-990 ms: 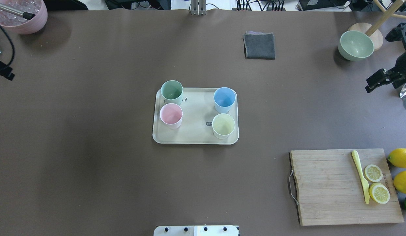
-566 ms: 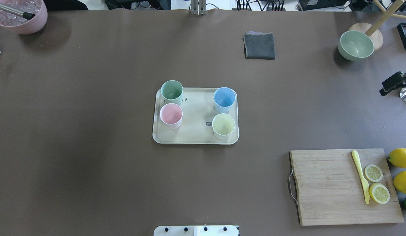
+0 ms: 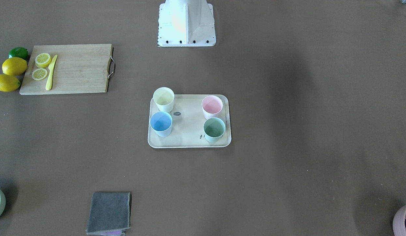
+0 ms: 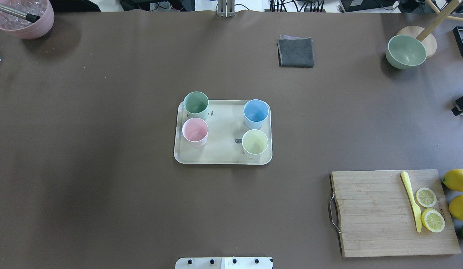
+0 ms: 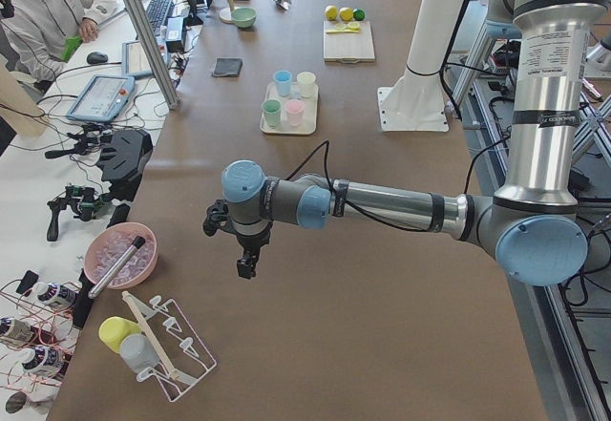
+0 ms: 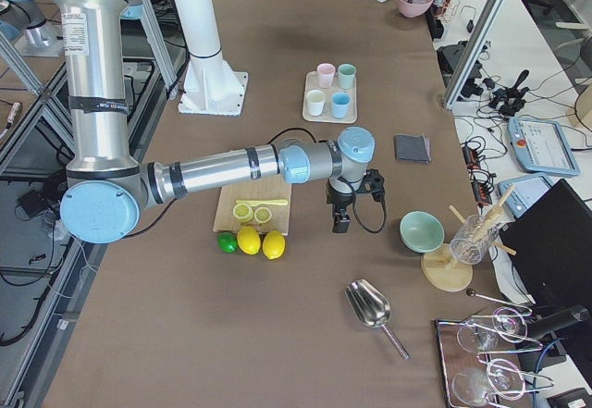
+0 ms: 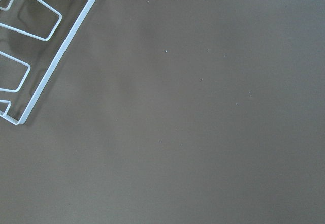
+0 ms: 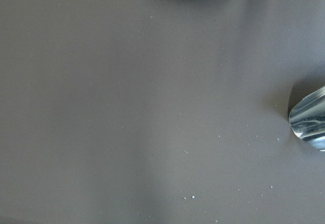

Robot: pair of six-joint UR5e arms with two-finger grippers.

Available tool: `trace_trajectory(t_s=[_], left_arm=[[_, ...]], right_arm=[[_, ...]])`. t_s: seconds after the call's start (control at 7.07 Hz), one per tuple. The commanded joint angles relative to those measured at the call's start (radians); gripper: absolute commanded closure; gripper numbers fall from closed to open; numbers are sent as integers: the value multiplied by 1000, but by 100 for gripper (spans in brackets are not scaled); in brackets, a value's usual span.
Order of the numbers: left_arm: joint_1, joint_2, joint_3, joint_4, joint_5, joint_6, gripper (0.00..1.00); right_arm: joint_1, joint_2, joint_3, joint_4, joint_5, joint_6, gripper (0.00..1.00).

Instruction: Place all cups on tray

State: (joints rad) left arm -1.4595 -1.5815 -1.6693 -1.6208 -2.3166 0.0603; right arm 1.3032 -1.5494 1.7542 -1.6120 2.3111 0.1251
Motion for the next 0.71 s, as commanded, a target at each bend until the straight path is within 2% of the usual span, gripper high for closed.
trace_trajectory(t_s=[0.0, 0.57], left_arm=[[-1, 0, -4, 7, -1, -3, 2], [1, 0, -1, 2, 2, 0, 2]], right_arm=[[7, 5, -28, 1, -2, 8, 0], [34, 12, -53, 1, 1, 10, 0]])
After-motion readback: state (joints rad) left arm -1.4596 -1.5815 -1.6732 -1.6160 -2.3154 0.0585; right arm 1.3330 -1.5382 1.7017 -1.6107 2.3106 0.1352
